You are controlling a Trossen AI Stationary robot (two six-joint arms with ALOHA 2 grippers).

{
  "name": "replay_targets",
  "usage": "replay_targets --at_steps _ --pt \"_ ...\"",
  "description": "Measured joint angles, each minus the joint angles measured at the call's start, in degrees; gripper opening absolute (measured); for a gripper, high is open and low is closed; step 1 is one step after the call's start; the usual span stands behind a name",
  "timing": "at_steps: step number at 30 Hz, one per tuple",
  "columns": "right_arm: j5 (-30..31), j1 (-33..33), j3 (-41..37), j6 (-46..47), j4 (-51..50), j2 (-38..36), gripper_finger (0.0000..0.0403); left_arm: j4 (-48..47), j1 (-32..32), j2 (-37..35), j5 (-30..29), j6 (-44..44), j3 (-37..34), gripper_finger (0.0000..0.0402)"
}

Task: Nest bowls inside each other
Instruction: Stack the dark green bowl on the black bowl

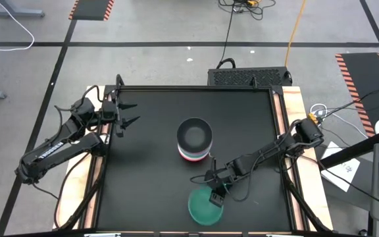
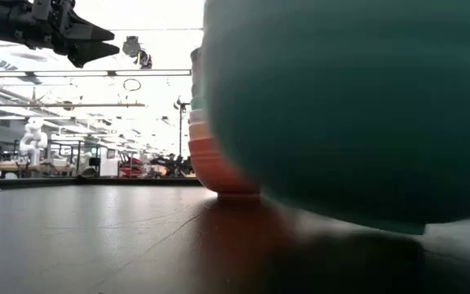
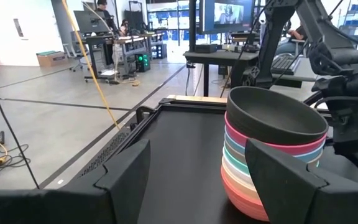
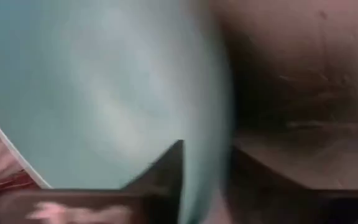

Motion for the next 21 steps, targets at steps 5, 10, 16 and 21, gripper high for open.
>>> replay_targets --at_steps 5,10,16,21 --pt "0.06 0.07 0.06 -2.52 2.59 -1.25 0.0012 -0.04 0.00 0.00 0.26 0.00 0.00 0.0266" --pt "0.29 -0.06 0.22 -2.71 2.44 -2.99 0.0003 -0.07 0.00 0.00 0.40 -0.02 0.00 0.0266" --pt "1.89 -1.82 0.22 -4.92 1.69 -8.93 0.0002 -0.03 -0.09 0.00 0.81 -0.04 0.00 0.0266" --pt "5.13 -5.83 0.22 -8.27 -2.50 -18.43 0.0001 -0.06 -0.09 0.00 0.83 -0.12 0.00 0.0266"
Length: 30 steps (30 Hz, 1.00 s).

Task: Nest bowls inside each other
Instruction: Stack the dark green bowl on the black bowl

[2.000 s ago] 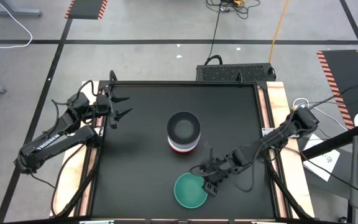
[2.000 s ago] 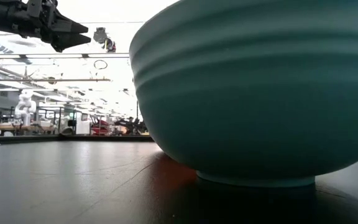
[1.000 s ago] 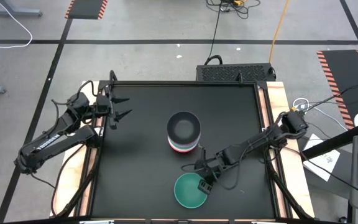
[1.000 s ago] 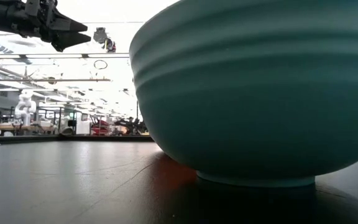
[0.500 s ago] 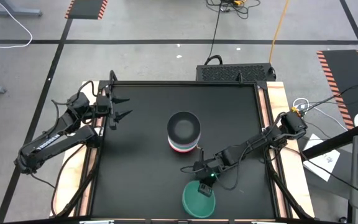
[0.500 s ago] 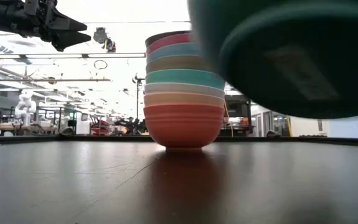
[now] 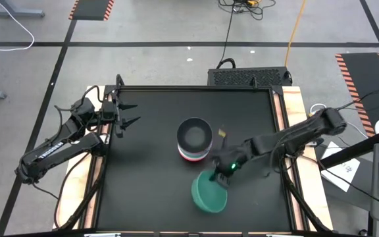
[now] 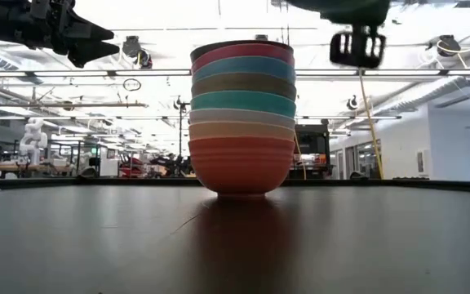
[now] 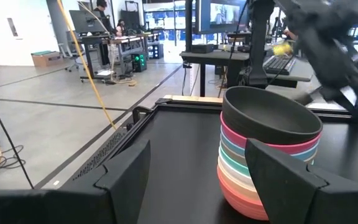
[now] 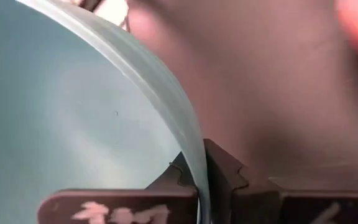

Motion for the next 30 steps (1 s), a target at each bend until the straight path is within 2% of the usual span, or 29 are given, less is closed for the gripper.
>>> replay_targets --at_steps 7,12,16,23,27,30 --pt "5.12 -9.53 0.85 -6.86 -8.95 -15.00 0.0001 0.03 0.02 0.00 0.04 -0.06 0.00 0.0266" --pt "7.40 -15.05 9.24 -12.94 -22.12 -18.58 0.0000 -0.01 0.02 0.00 0.05 -0.18 0.00 0.0266" --pt "7.97 -19.38 17.84 -14.86 -34.34 -15.32 0.0000 0.01 0.02 0.00 0.04 -0.34 0.00 0.0266" --pt "8.66 -26.21 35.12 -20.32 -53.99 -3.49 0.0000 0.01 0.02 0.00 0.04 -0.53 0.00 0.0266" --pt "8.62 -30.26 42.48 -23.36 -59.23 2.11 0.0000 0.01 0.02 0.02 0.04 -0.58 0.00 0.0266" --pt "6.43 -32.97 48.01 -25.28 -64.14 6.09 0.0000 0.03 0.02 0.01 0.04 -0.59 0.00 0.0266"
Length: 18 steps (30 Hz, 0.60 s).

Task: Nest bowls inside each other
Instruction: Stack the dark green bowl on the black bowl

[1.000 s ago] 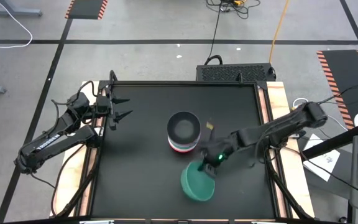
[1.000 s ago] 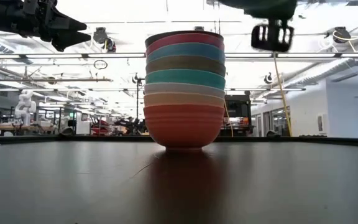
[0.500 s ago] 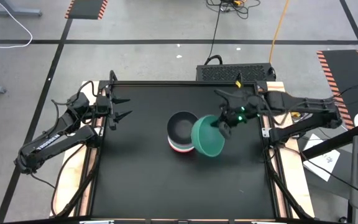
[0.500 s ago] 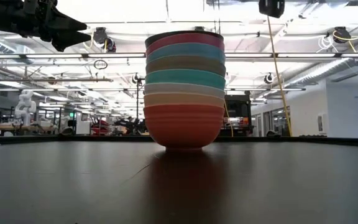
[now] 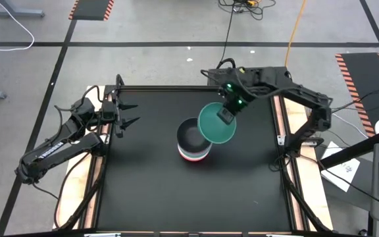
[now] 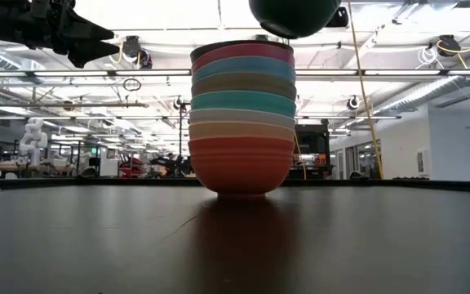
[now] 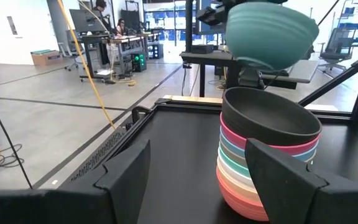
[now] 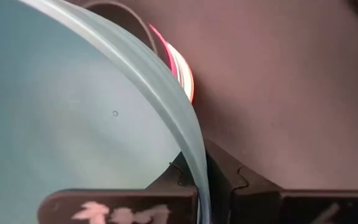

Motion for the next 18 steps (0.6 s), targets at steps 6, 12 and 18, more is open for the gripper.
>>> replay_targets --at_steps 6,12,18 --pt "-5.65 -3.68 10.18 -2.41 -8.72 7.20 0.0000 0.06 0.00 0.01 0.00 -0.04 0.00 0.0266" --pt "-9.06 -4.28 19.19 -4.66 -9.24 12.75 0.0000 0.17 0.00 -0.01 0.00 -0.17 0.00 0.0266" --pt "-11.66 -4.75 20.51 -5.19 -10.28 16.33 0.0000 0.17 0.02 -0.01 0.00 -0.17 0.00 0.0266"
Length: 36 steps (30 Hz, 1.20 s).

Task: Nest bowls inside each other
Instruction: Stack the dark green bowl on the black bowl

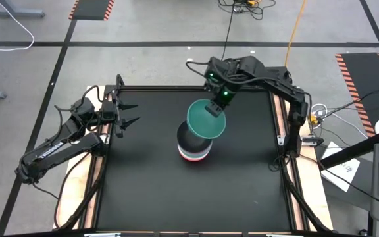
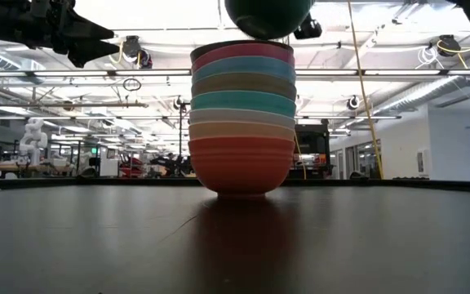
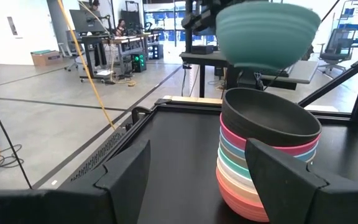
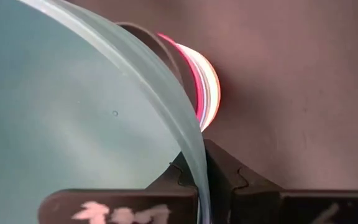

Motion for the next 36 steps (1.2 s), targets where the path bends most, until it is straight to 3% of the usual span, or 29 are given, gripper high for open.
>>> replay_targets --at_steps 36 --pt "1.73 6.08 -0.09 0.95 0.77 11.53 0.0000 -0.01 -0.04 0.02 1.01 -0.38 0.00 0.0266"
